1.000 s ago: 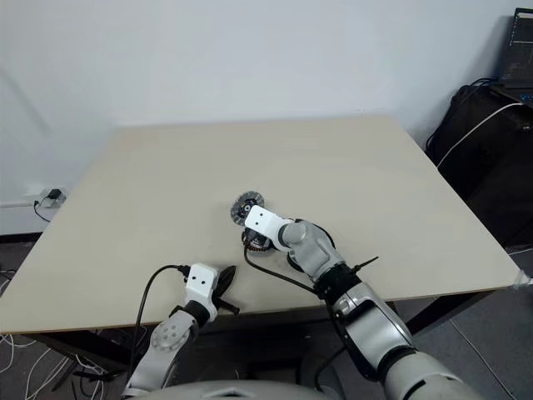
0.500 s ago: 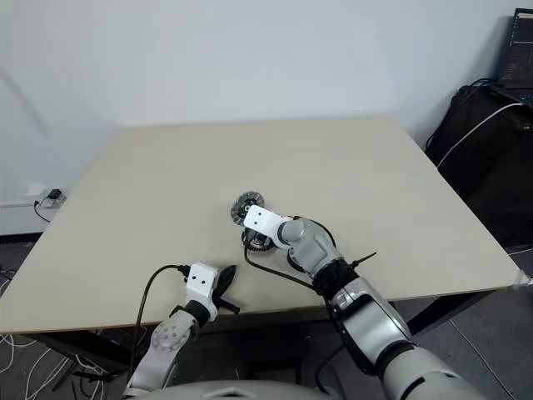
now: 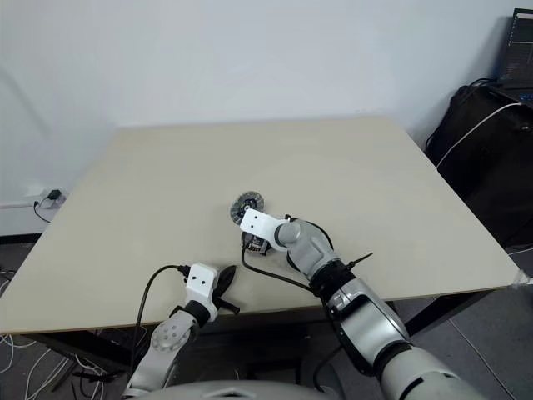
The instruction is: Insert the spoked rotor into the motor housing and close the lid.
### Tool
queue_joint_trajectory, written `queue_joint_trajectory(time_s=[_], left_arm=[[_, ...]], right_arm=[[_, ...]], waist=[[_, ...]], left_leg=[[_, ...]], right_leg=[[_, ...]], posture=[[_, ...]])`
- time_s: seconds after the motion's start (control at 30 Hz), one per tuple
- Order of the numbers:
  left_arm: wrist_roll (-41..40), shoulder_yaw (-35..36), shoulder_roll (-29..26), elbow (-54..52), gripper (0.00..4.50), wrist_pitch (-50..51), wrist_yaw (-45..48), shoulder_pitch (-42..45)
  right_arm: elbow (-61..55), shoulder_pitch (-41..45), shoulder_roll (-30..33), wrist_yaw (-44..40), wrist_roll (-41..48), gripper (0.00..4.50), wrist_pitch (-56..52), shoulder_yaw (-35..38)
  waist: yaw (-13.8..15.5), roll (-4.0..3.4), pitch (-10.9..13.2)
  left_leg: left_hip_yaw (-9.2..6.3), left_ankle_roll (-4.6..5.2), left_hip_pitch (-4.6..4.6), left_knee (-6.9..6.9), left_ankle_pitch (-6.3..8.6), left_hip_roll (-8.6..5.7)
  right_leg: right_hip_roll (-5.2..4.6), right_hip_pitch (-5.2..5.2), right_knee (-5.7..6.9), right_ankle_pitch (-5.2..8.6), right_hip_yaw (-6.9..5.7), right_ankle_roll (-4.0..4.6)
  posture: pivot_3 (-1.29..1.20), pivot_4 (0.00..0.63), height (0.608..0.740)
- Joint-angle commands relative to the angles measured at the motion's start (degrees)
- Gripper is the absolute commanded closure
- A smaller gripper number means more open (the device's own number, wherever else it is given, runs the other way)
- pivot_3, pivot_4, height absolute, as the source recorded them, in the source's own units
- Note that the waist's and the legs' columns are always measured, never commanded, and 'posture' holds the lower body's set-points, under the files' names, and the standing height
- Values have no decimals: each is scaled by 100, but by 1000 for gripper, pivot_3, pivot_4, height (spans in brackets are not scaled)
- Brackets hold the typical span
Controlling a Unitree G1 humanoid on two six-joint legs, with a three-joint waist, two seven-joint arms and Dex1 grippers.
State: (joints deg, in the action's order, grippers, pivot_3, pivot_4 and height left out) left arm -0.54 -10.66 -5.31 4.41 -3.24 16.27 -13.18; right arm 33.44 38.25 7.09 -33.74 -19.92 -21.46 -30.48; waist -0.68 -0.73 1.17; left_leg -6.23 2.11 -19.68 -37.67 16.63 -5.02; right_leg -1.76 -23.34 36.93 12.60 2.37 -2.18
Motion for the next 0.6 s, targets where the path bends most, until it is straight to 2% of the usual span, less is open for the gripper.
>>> queue_joint_trajectory(time_s=[0.03,0.17,0.6], left_arm=[[-48,29,32,-156,4500,-111,-22,41],[-47,29,37,-148,4500,-110,-19,52],[-58,28,45,-149,4500,-104,-11,52]], right_arm=[[4,116,-10,-42,-39,3649,8,26],[-2,110,-12,-62,-34,4475,-14,35],[-332,-16,-23,-98,231,4475,-66,311]], waist=[[1,0,0],[-9,2,-2],[-4,2,-2]], left_leg=[[0,0,0,0,0,0],[0,0,2,0,0,0],[-1,-6,2,0,-4,5]], right_leg=[[0,0,0,0,0,0],[1,2,0,0,1,0],[4,1,1,-5,-2,7]], posture=[[0,0,740],[0,0,740],[0,0,740]])
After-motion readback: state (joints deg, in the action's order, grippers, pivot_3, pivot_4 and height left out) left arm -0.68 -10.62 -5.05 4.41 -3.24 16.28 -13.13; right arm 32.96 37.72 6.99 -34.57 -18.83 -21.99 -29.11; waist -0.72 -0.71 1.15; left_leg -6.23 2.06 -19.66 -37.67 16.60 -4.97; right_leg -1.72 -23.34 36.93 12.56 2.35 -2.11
